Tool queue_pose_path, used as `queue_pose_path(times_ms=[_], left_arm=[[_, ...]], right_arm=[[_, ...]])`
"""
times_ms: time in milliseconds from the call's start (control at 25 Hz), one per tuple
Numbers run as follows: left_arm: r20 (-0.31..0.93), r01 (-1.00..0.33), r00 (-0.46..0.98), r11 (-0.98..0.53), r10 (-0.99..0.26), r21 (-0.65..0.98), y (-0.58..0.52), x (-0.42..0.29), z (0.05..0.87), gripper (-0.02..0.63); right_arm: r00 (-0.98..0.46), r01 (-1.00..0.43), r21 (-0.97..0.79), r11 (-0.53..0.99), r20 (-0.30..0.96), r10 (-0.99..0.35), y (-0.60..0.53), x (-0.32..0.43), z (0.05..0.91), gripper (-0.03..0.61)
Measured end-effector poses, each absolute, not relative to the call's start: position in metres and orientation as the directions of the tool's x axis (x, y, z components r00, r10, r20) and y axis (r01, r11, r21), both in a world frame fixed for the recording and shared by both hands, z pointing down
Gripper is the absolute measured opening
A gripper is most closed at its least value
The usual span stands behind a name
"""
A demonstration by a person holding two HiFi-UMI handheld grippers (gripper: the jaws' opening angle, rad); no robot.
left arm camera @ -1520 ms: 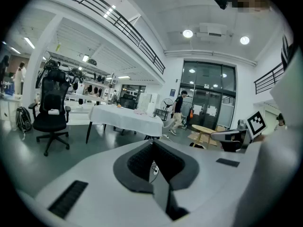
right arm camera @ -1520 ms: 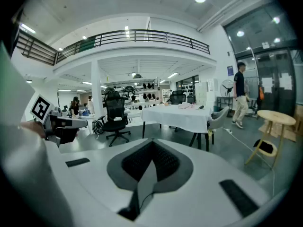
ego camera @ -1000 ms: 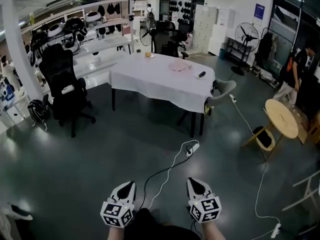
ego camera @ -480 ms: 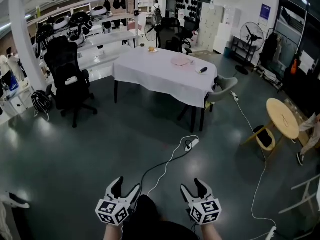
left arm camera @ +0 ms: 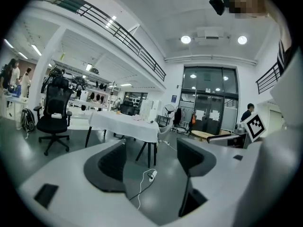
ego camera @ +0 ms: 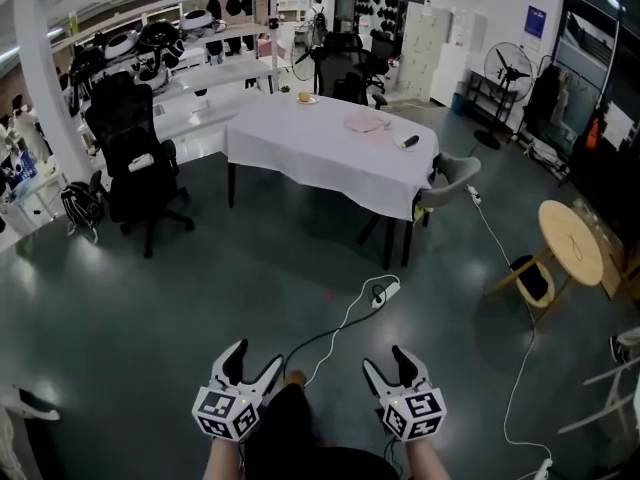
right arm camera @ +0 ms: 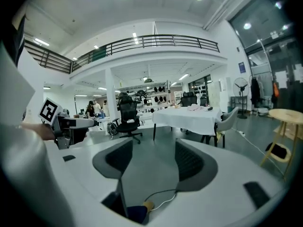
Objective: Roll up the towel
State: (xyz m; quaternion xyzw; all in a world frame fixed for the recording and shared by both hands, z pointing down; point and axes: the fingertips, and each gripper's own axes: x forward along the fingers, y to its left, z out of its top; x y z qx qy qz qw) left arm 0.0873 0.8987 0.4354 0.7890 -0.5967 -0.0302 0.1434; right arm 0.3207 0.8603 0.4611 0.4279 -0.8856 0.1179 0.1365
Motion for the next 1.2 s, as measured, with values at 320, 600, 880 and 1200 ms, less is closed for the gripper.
queue_pose_path(times_ms=[320,600,880,1200], left_arm=[[0.091,-0.921,0.338,-0.31,-0.937,0.236,0.808,0.071,0.42,0.348],[0.073,-0.918,0.346,-0.321,-0.935,0.231,0.745,0.044,0.412,0.348],[0.076,-0.923,0.332,-0.306,-0.94,0.234,0.702,0.01,0.409,0.348],[0.061,-0.923,0.335,-0.315,-0.94,0.219,0.657,-0.026,0.408,0.348]], right_arm=[[-0.59,-0.798,-0.077,0.598,0.306,-0.747,0.776,0.289,0.444,0.279],[-0.585,-0.802,-0.073,0.593,0.301,-0.753,0.711,0.261,0.439,0.279],[-0.58,-0.804,-0.068,0.591,0.313,-0.752,0.667,0.232,0.436,0.279],[-0.565,-0.816,-0.07,0.574,0.306,-0.766,0.624,0.203,0.439,0.279]])
